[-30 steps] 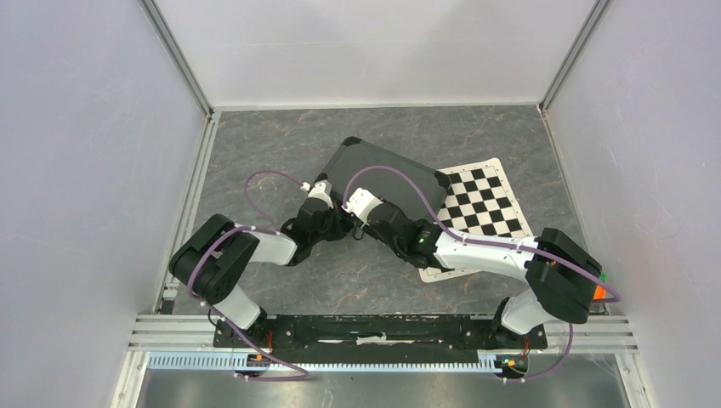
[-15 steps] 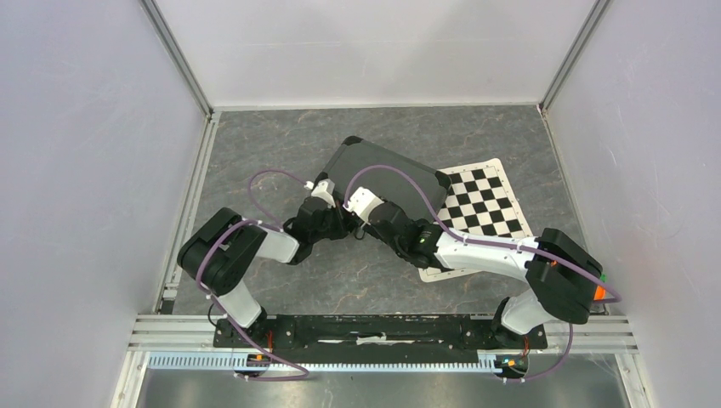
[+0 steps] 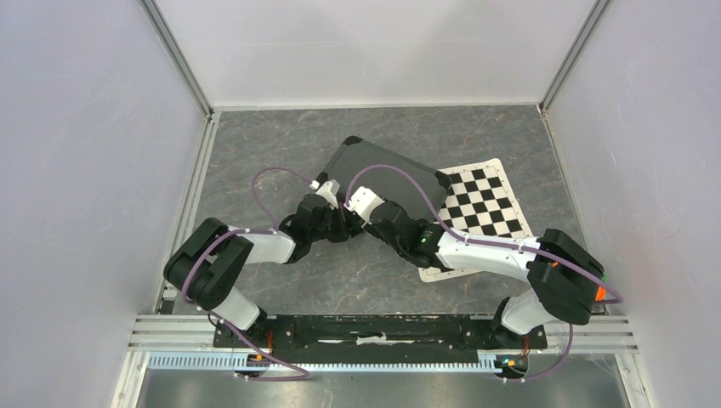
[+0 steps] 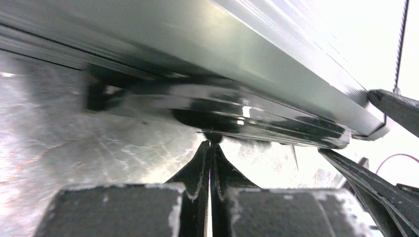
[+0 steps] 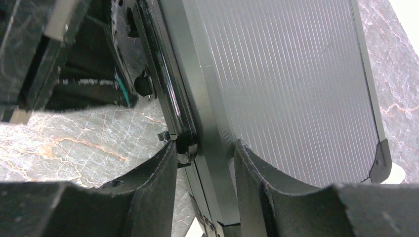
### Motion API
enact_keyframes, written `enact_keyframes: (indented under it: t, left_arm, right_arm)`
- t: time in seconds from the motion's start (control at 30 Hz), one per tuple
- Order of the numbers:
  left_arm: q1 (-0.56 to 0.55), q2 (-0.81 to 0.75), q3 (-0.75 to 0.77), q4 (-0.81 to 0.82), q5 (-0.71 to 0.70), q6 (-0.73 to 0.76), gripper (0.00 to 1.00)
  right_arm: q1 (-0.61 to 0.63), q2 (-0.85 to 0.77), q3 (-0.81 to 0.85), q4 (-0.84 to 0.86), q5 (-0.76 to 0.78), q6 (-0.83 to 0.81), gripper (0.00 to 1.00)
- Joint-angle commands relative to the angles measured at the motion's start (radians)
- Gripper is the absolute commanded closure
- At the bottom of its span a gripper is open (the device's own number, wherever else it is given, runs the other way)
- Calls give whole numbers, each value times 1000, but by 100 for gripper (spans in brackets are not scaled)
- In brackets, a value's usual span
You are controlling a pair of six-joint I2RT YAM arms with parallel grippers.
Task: Pack up texas hold em set
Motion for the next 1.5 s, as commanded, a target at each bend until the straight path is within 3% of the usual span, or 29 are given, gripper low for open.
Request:
enact_keyframes:
  t: [0.0,0.17,0.4,0.53,0.83,1.47]
  left_arm:
    - [-21,2,61,-8,117,2,98]
    - [-22,61,71,35,113,-10,98]
    - [-21,15,61,5,32,22,98]
    - [-21,-6,60,-7,8,36,98]
    - [-21,-21,81,-34,-2,53,98]
    - [-21,-1,66,-5,1,52,98]
  right_arm:
    - [-6,10,-38,-38,-66,61,57]
    - [-6,15,-34,-42,-72,62,57]
    - [-6,11,-31,-44,-74,59,57]
    - [-6,24,-16,-42,-111,51,46]
    - [-3,101,71,-74,-104,56,36]
    - [21,244,108,-60,18,39,37]
